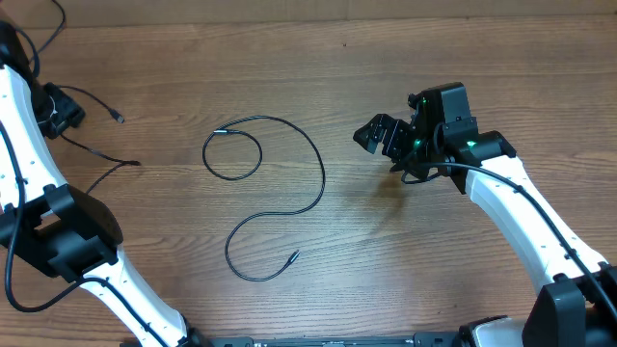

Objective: Untangle cables

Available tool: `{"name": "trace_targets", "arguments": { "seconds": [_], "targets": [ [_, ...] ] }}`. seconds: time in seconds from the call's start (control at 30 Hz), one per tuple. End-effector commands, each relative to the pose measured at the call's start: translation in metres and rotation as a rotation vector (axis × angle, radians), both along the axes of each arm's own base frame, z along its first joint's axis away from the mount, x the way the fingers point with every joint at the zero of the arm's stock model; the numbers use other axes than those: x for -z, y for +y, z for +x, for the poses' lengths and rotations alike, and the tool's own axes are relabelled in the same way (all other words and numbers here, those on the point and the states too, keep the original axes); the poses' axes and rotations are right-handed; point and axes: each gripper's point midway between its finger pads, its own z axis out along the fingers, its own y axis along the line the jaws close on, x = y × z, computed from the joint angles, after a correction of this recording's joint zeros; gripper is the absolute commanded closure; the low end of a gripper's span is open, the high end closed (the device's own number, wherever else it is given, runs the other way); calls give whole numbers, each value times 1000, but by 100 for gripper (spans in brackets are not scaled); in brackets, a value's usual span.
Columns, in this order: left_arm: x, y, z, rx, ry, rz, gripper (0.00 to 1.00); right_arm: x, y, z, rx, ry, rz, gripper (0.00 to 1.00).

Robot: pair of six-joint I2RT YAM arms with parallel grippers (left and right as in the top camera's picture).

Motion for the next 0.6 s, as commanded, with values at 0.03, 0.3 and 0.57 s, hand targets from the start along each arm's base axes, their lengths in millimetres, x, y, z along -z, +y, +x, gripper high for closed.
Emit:
{"name": "trace_targets", "arguments": {
  "seconds": [0.03,0.3,0.57],
  "targets": [
    [16,2,-6,-45,29,-1,47,-1,1,2,0,-7,-5,0],
    [67,-2,-10,-43,80,-41,78,-1,1,2,0,-7,-5,0],
    [27,16,23,37,-75,34,96,-1,1,2,-1,-7,-4,0]
  ]
}}
